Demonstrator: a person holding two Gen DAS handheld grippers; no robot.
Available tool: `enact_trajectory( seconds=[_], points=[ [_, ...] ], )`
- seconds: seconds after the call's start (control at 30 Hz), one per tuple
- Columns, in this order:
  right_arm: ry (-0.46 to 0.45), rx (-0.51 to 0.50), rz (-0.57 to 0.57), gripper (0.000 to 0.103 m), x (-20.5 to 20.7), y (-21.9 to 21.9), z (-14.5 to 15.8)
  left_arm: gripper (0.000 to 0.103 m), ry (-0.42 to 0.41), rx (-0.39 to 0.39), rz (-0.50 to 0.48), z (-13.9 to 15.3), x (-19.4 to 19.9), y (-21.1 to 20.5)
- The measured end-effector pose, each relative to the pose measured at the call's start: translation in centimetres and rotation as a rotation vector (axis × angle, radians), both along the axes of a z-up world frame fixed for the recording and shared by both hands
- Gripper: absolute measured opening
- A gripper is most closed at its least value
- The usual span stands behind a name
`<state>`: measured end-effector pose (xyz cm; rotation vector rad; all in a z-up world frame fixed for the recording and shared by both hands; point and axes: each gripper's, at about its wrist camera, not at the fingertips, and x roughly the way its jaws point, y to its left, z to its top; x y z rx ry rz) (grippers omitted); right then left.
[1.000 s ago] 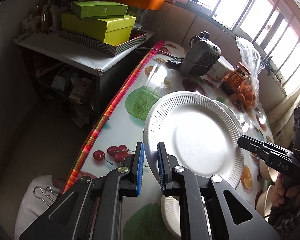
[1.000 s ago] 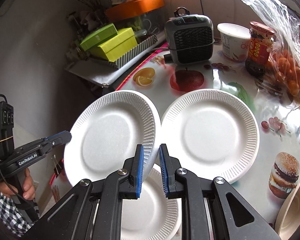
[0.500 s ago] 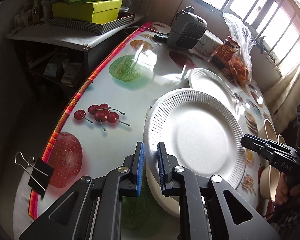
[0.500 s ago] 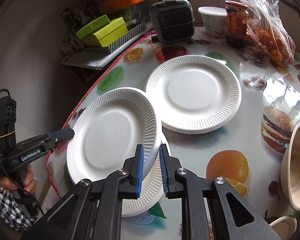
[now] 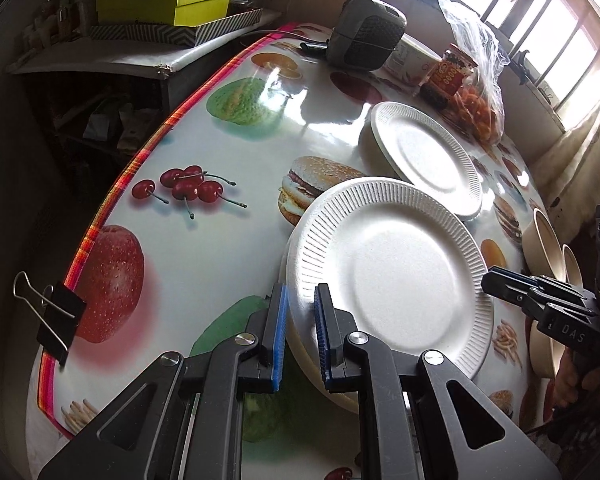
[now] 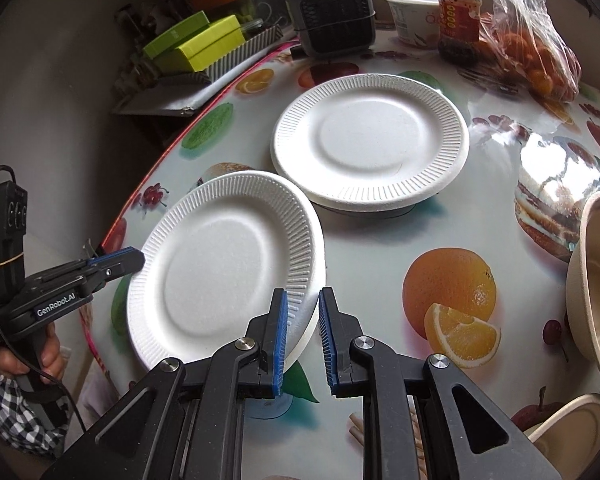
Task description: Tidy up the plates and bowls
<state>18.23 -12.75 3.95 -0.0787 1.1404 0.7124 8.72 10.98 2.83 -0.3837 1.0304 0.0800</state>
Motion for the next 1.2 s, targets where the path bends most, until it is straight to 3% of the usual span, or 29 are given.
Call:
enact_trajectory(
  seconds=[0.87,1.0,1.2],
  points=[
    [0.011,-0.004,0.001,0.017,0.0,-0.01,-0.74,0.014,0.01,-0.003,0.003,-0.41,0.05,-0.19],
    [0.009,-0.001,-0.003,0.027,0.06,-0.15,-0.57,0.015,0.003,-0.009,0.003,-0.2,0.0,0.03],
    [-0.003,0.0,-0.01,0.032,0.24,-0.33,-0.11,0.021,-0.016,-0.006,-0.003,0.45,0.14,0.07]
  ],
)
